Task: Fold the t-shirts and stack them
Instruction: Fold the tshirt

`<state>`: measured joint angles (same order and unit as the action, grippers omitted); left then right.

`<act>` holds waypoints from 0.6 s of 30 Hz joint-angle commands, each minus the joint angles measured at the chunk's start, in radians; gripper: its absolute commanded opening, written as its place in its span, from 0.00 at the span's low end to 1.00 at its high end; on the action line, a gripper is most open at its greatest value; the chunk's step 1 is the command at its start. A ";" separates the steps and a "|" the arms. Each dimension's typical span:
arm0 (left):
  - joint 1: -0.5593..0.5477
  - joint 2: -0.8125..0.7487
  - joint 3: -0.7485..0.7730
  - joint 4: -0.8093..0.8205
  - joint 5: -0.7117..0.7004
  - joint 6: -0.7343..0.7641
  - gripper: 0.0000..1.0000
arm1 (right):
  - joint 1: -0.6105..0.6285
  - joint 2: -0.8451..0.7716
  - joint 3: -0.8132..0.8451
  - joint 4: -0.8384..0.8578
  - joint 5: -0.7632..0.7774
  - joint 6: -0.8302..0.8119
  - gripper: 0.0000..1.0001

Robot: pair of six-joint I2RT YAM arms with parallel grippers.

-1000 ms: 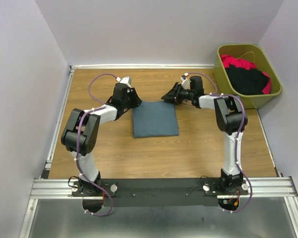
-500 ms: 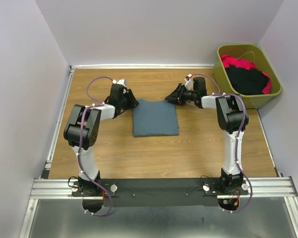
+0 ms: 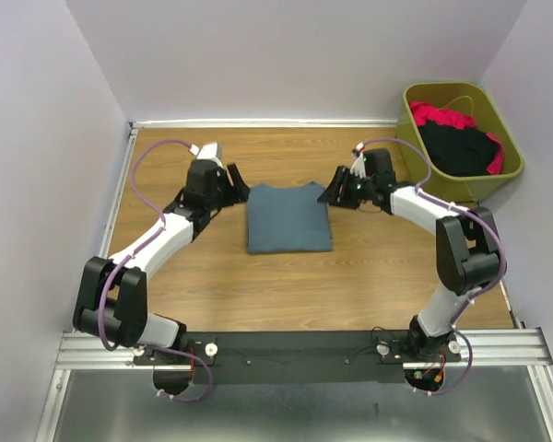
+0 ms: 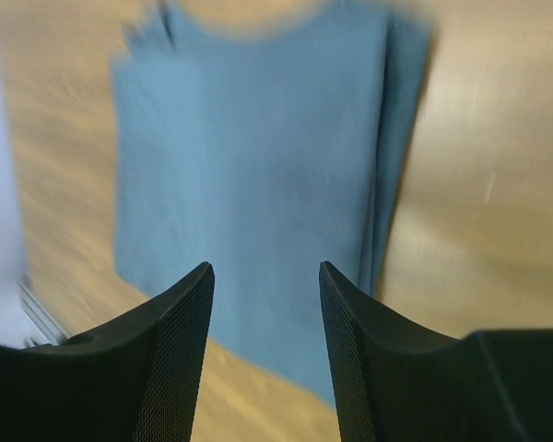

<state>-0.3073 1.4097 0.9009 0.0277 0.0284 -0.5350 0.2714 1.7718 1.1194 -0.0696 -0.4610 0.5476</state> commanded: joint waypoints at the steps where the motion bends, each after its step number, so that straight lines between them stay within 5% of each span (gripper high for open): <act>1: -0.056 -0.029 -0.132 -0.161 -0.033 -0.037 0.73 | 0.057 -0.087 -0.130 -0.168 0.125 -0.037 0.57; 18: -0.150 -0.164 -0.376 -0.008 0.010 -0.325 0.86 | 0.095 -0.187 -0.224 -0.168 0.117 -0.028 0.60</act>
<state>-0.4503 1.2854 0.5766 -0.0769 0.0380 -0.7372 0.3603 1.6325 0.9123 -0.2268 -0.3740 0.5316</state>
